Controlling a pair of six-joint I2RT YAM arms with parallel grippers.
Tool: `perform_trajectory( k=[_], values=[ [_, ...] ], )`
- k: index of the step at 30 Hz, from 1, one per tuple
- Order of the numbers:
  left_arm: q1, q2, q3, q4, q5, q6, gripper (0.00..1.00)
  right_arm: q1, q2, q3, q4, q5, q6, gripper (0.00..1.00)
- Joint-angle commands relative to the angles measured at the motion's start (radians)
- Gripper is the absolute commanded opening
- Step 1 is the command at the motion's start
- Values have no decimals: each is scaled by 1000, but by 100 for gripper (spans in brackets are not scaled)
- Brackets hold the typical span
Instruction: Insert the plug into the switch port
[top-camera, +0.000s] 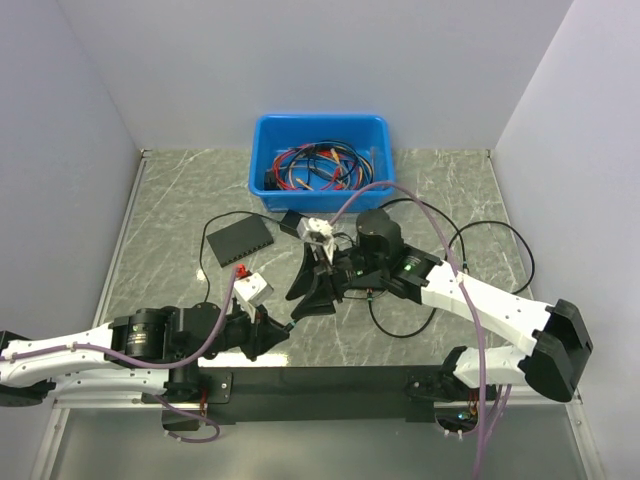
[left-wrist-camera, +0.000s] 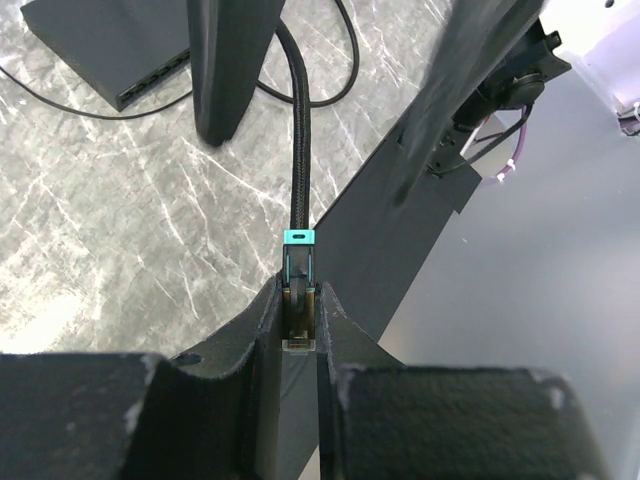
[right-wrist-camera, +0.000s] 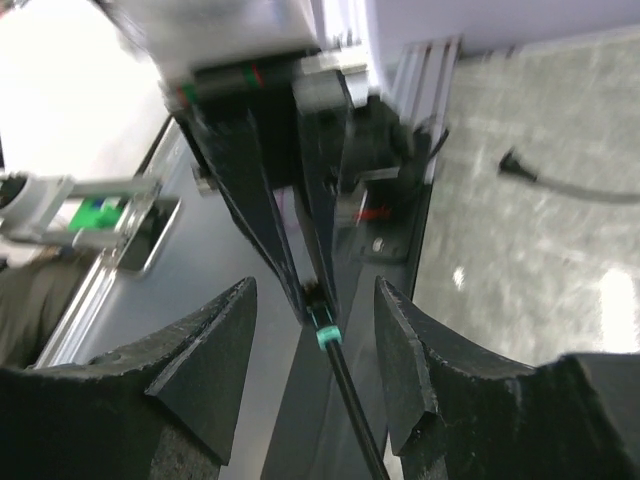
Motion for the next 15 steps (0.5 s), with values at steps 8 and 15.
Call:
perform_trajectory(
  k=[8,15],
  values=[
    [-5,-7,21,38,10,20,1,46,40,71,-226,-42,-188,52],
    [-5,-28,18,45,12,21,1,87,92,96,-288,-26,-215,43]
  ],
)
